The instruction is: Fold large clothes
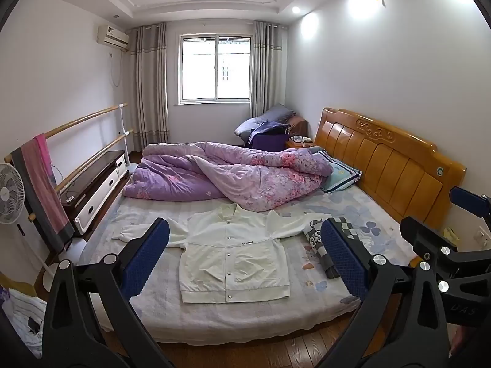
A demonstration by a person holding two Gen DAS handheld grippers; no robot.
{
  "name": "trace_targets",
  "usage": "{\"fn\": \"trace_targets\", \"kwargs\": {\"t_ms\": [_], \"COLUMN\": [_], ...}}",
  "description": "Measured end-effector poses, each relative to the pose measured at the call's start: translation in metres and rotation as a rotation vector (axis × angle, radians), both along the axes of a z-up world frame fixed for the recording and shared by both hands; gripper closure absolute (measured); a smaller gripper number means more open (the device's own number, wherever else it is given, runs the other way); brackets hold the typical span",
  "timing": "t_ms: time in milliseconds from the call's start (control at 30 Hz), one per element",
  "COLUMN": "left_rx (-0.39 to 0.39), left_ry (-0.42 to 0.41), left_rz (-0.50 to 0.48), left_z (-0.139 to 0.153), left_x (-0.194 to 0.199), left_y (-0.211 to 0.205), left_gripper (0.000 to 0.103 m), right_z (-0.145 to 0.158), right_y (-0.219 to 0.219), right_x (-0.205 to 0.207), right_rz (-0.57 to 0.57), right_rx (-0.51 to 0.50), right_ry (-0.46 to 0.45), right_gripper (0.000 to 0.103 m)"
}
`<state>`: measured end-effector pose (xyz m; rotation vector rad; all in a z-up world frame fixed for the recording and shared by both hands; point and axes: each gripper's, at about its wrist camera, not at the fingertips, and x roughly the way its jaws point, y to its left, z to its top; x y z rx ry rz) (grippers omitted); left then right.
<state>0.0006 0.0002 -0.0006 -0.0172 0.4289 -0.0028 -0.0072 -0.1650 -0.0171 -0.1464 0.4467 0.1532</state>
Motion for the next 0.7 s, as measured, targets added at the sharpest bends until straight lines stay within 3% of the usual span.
{"fn": "trace_targets", "kwargs": {"t_ms": [533,700], "left_rx": [0.013,-0.040], "left_ry": [-0.014,-0.030], "left_rz": [0.005,-0.002], "left_z": [-0.002,0.000], "left_x": [-0.001,-0.008], "left_y": [0.000,0.006], "left_gripper": [0.005,0.005], "right_z": [0.002,0.004], "right_y": [0.002,0.008], "right_x": [-0.001,-0.009], "right_rz": [0.002,0.008], "right_rx": [0.006,0.021], "right_ry": [-0.004,-0.048], "right_gripper": [0.007,0.007]}}
